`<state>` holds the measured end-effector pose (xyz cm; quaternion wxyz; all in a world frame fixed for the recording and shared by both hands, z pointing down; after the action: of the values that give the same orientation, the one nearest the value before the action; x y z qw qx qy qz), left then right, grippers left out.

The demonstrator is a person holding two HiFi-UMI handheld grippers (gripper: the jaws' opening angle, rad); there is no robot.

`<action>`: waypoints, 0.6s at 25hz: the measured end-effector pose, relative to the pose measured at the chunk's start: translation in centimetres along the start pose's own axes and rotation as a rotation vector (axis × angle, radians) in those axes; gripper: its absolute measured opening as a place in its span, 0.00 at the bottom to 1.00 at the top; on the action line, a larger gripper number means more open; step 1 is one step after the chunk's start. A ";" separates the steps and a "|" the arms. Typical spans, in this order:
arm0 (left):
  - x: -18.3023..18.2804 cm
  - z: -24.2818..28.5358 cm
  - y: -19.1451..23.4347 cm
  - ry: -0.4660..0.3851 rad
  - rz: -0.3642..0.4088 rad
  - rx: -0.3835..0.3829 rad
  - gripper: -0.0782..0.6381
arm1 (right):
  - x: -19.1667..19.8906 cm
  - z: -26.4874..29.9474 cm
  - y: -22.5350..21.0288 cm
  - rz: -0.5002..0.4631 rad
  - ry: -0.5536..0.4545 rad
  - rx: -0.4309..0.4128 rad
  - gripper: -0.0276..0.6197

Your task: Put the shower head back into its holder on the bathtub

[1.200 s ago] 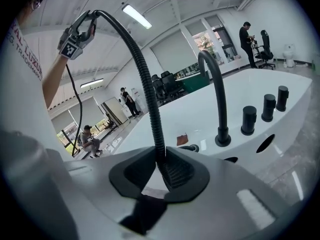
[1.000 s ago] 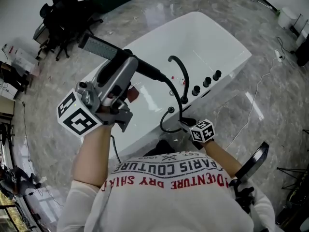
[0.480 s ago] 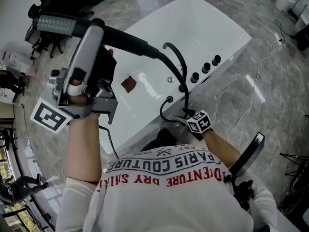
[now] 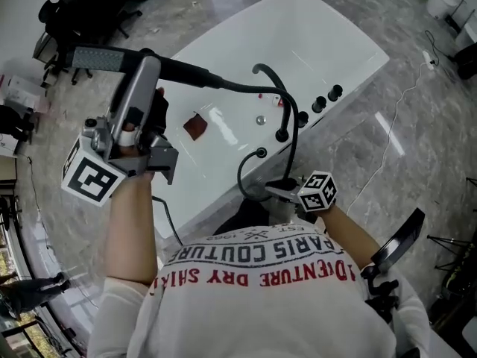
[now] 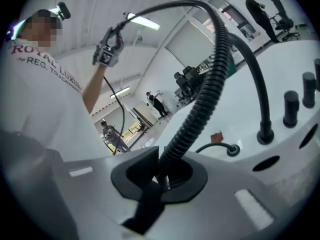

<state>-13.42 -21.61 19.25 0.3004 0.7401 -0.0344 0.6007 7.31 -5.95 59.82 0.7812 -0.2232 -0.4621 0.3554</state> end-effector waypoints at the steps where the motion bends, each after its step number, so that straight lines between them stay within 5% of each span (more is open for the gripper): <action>1: 0.4 0.0 0.1 0.012 0.012 -0.015 0.30 | -1.0 -0.7 1.1 -0.032 -0.028 -0.009 0.09; 8: 2.1 0.4 -0.7 0.098 0.138 -0.084 0.30 | -7.7 -6.6 6.1 -0.274 -0.238 0.124 0.09; 15: 4.7 0.8 -1.8 0.172 0.161 -0.100 0.30 | -13.0 -11.8 8.1 -0.435 -0.364 0.267 0.09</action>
<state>-10.65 -19.05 22.70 0.2896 0.6647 -0.0980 0.6816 10.72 -10.84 41.44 0.7658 0.0530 -0.5805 0.2715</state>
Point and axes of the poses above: the fingertips, and each gripper's own axes: z forward along the fingers, y to its left, x out of its underside, the point moved 7 cm from there along -z, backward along the fingers, and after that the axes turned 15 degrees about y, right-handed, at the moved point
